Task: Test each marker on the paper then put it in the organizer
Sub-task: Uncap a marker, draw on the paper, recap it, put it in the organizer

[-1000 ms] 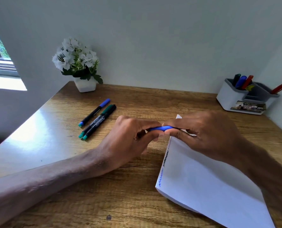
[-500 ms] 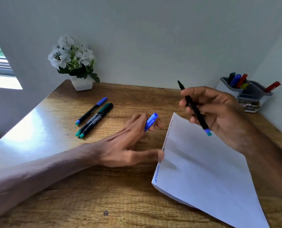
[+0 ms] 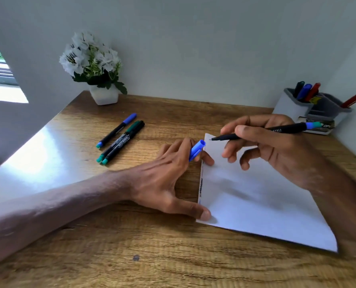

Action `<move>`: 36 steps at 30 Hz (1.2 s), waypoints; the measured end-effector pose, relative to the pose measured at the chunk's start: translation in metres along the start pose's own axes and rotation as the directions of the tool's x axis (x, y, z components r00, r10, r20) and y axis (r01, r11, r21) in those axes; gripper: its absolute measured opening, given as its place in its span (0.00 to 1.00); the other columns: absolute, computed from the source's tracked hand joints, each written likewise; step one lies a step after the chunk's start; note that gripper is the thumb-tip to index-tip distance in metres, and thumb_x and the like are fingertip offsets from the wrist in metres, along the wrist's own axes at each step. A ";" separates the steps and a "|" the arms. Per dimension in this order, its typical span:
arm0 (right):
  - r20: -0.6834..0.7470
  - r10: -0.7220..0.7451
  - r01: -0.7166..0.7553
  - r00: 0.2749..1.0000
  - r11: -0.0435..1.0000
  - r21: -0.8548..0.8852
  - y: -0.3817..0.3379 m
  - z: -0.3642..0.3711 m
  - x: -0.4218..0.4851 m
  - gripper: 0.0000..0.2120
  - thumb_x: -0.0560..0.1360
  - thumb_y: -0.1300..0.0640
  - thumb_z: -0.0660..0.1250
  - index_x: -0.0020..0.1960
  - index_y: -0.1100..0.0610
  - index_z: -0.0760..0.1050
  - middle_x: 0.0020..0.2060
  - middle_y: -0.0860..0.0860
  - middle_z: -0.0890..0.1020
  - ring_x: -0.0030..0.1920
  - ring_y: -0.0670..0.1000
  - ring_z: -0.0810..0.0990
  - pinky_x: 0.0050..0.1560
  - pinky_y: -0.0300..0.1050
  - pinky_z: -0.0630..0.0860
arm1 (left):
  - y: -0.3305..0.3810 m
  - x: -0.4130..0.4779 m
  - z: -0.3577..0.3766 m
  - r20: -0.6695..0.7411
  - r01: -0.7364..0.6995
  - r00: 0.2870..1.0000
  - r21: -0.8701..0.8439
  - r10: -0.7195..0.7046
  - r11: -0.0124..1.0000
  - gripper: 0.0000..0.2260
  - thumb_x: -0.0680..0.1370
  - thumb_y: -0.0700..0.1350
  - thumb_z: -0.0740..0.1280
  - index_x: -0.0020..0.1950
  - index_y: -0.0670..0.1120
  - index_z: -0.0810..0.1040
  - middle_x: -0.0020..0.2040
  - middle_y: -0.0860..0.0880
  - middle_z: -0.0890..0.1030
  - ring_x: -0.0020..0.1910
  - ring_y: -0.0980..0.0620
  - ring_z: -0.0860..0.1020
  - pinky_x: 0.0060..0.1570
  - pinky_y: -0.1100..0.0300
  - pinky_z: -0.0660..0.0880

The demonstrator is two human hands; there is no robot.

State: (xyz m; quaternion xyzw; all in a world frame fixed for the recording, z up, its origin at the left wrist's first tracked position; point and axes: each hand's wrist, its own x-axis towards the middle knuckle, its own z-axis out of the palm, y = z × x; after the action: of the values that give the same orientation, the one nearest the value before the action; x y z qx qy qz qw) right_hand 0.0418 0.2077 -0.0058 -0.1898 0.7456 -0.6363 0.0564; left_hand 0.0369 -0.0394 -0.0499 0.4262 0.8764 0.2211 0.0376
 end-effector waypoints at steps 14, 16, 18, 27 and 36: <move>0.003 -0.035 0.035 0.999 0.987 -0.157 0.024 0.038 -0.033 0.05 0.69 0.68 0.78 0.44 0.64 0.84 0.33 0.62 0.85 0.30 0.64 0.83 0.33 0.48 0.83 | -0.008 0.003 -0.003 0.053 0.076 0.996 -0.019 -0.075 0.997 0.43 0.70 0.65 0.75 0.77 0.50 0.59 0.51 0.62 0.56 0.61 0.77 0.53 0.60 0.75 0.58; 0.036 -0.079 0.085 0.996 0.977 -0.194 0.028 0.042 -0.034 0.03 0.69 0.68 0.75 0.40 0.61 0.83 0.30 0.59 0.82 0.24 0.59 0.79 0.28 0.46 0.77 | -0.010 0.003 -0.003 0.069 0.093 0.993 -0.013 -0.092 0.996 0.44 0.70 0.65 0.75 0.77 0.49 0.59 0.52 0.63 0.56 0.62 0.77 0.52 0.60 0.72 0.59; 0.082 -0.130 0.146 0.988 0.961 -0.236 0.029 0.045 -0.035 0.01 0.68 0.62 0.72 0.38 0.58 0.82 0.30 0.57 0.81 0.25 0.53 0.78 0.27 0.43 0.74 | -0.010 0.003 -0.005 0.067 0.090 0.994 0.010 -0.090 0.996 0.44 0.70 0.66 0.75 0.76 0.47 0.59 0.51 0.74 0.55 0.62 0.76 0.53 0.62 0.67 0.59; 0.176 -0.225 0.272 0.958 0.906 -0.324 0.034 0.051 -0.032 0.04 0.67 0.58 0.70 0.36 0.59 0.81 0.33 0.49 0.82 0.35 0.54 0.82 0.31 0.53 0.78 | -0.014 0.003 -0.005 0.101 0.102 0.989 0.038 -0.106 0.994 0.45 0.70 0.67 0.75 0.76 0.47 0.59 0.51 0.68 0.57 0.59 0.70 0.57 0.65 0.59 0.59; 0.199 -0.243 0.298 0.949 0.898 -0.324 0.038 0.050 -0.031 0.05 0.67 0.58 0.70 0.36 0.59 0.81 0.33 0.49 0.82 0.34 0.55 0.81 0.30 0.53 0.77 | -0.014 0.002 -0.005 0.122 0.077 0.989 0.038 -0.081 0.996 0.46 0.67 0.69 0.70 0.76 0.47 0.59 0.51 0.67 0.54 0.62 0.62 0.58 0.71 0.54 0.61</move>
State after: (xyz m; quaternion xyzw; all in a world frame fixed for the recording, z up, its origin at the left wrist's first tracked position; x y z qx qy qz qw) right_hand 0.0782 0.1772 -0.0568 -0.3471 0.8065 -0.4785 -0.0101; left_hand 0.0244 -0.0470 -0.0508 0.4047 0.8920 0.1783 0.0934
